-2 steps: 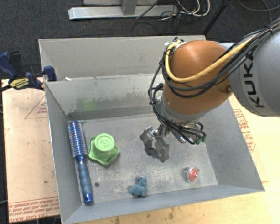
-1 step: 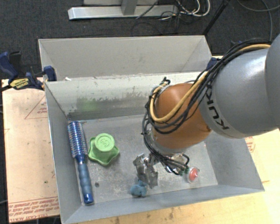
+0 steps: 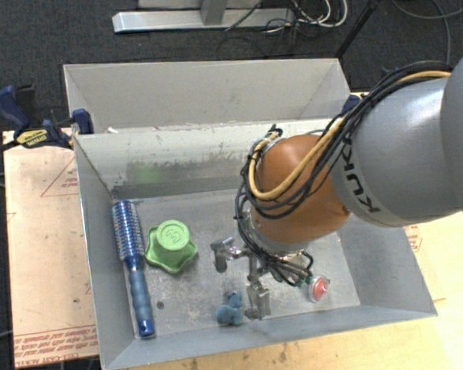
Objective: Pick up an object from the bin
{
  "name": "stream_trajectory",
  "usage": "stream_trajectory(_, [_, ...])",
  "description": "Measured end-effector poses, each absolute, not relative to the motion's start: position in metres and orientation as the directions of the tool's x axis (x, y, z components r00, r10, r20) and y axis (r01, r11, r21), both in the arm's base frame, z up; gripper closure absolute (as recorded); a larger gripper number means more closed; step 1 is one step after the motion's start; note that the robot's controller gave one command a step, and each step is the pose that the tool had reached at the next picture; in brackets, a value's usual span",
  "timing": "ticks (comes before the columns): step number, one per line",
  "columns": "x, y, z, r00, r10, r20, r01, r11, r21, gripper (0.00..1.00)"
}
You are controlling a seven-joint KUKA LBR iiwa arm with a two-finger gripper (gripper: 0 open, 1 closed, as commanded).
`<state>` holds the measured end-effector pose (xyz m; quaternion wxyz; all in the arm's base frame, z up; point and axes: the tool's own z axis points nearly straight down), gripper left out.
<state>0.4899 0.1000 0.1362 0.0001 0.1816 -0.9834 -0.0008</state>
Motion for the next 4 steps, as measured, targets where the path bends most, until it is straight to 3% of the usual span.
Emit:
stream_trajectory(1, [0.486, 0.104, 0.073, -0.836, -0.548, -0.024, -0.548, 0.836, -0.008, 0.0])
stream_trajectory(2, [0.48, 0.103, 0.07, -0.837, -0.548, -0.004, -0.548, 0.837, 0.0, 1.0])
stream_trajectory(3, [0.503, 0.097, 0.188, -0.843, -0.538, -0.011, -0.538, 0.843, -0.004, 1.0])
stream_trajectory(4, [0.502, 0.104, 0.214, -0.848, -0.53, -0.006, -0.53, 0.848, -0.001, 1.0])
